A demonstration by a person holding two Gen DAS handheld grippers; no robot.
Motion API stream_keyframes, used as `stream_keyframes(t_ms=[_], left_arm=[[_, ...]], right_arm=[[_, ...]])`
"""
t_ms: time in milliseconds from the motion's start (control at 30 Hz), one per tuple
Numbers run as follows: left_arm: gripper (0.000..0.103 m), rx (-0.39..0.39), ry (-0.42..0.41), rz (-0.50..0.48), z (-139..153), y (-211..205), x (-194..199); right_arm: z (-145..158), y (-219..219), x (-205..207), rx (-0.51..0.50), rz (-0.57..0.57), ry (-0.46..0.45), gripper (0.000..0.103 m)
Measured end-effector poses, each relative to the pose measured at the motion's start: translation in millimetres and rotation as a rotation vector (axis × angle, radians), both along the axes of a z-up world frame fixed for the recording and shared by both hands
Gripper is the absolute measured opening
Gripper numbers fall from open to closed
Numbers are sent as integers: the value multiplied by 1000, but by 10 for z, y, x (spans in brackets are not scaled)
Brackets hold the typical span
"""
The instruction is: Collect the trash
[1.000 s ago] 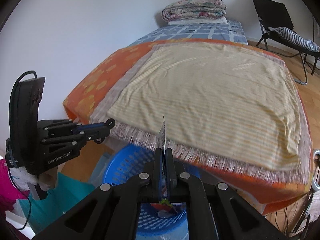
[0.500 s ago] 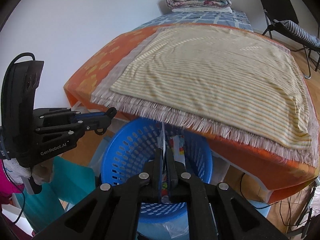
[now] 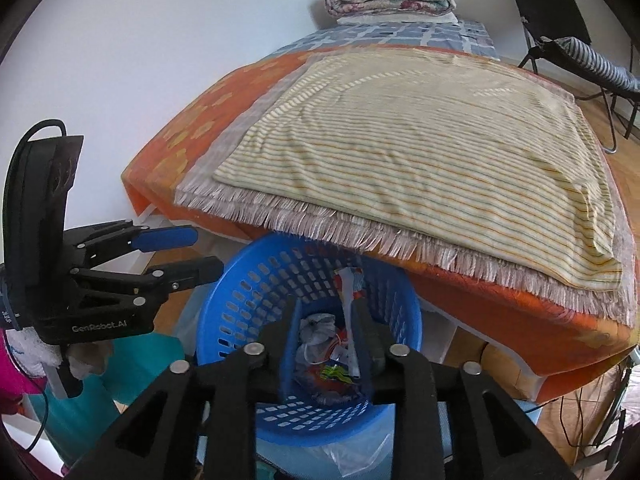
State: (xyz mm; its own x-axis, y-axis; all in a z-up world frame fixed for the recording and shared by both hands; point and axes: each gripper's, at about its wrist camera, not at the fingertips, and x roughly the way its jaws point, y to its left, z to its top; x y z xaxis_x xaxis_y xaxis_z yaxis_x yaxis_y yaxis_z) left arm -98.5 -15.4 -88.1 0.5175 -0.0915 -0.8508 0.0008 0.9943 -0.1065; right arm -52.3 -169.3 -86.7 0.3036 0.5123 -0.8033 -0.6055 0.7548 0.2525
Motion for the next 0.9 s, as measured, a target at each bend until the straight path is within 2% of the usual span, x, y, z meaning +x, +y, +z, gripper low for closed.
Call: stream_keyframes(t_ms=[100,167,300,433,500,700,900], left_arm=[[56,-1,3,2,-5,1,0],[56,5,2,2,1,-9,-2],[65,1,-12,5,34,-1,4],[66,7,-29,16,95,2,18],[72,5,-33,22,120,5,30],[73,7,-62,34,243,-11,65],[73,4,-114,49,481,-23,118]], right_arm=[[6,-20,17,-8,-15,-8,43],[16,-33,24,-12,-25,-18,56],[67,-34,31,-20,-40,-47,71],[128,-53,45,-18,-61,-73,86],[164,-71,61,-19,-74,-86,87],[280,-124,128,-29,-127,-114,96],[514,-177,177,-30,-180,-192,101]])
